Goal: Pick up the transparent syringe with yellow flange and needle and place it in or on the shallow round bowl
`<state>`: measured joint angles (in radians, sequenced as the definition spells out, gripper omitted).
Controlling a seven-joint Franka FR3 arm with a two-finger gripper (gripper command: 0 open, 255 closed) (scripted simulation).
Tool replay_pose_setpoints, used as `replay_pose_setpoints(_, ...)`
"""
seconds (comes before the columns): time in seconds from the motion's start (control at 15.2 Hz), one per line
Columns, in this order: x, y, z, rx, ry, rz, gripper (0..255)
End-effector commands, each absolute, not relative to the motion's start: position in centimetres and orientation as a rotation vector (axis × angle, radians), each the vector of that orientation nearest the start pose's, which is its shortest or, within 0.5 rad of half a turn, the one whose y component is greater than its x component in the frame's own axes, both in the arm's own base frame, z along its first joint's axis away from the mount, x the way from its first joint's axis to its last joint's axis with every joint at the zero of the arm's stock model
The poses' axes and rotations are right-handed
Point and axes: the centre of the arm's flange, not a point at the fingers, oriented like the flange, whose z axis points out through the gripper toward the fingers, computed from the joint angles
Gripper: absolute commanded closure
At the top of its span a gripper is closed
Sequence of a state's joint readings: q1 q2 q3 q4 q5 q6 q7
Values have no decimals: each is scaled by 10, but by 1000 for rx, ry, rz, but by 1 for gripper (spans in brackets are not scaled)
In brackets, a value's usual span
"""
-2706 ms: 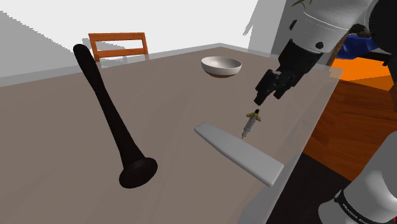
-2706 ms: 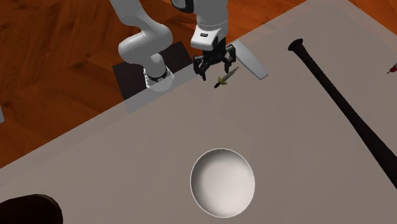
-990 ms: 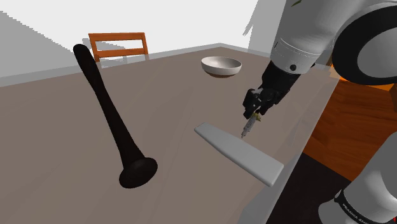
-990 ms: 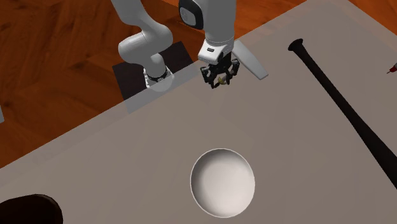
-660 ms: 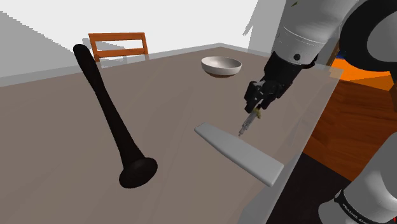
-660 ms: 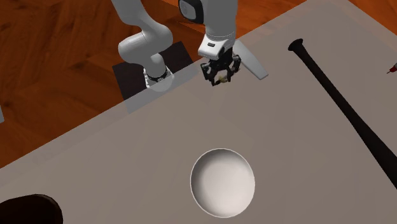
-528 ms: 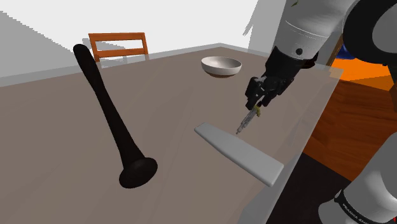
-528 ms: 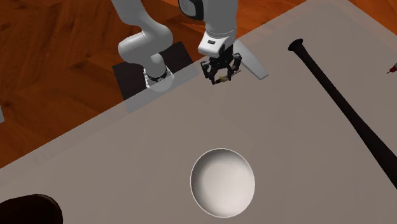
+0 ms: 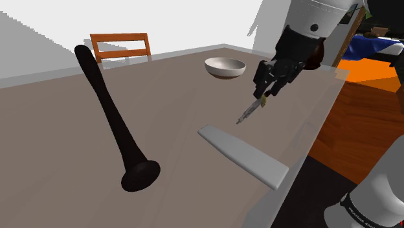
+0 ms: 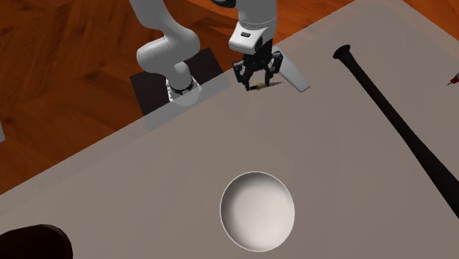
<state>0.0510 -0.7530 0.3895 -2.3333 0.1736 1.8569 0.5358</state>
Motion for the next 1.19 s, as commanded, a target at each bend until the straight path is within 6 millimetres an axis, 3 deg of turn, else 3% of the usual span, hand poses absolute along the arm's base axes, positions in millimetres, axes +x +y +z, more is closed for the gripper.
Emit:
replay_pose_setpoints(0.0,305,198,605,-3082,296,-396,255)
replay_pose_setpoints(0.66,305,198,656,-3082,296,-396,255)
replay_pose_setpoints(1.12,383,150,658,-3082,296,-396,255)
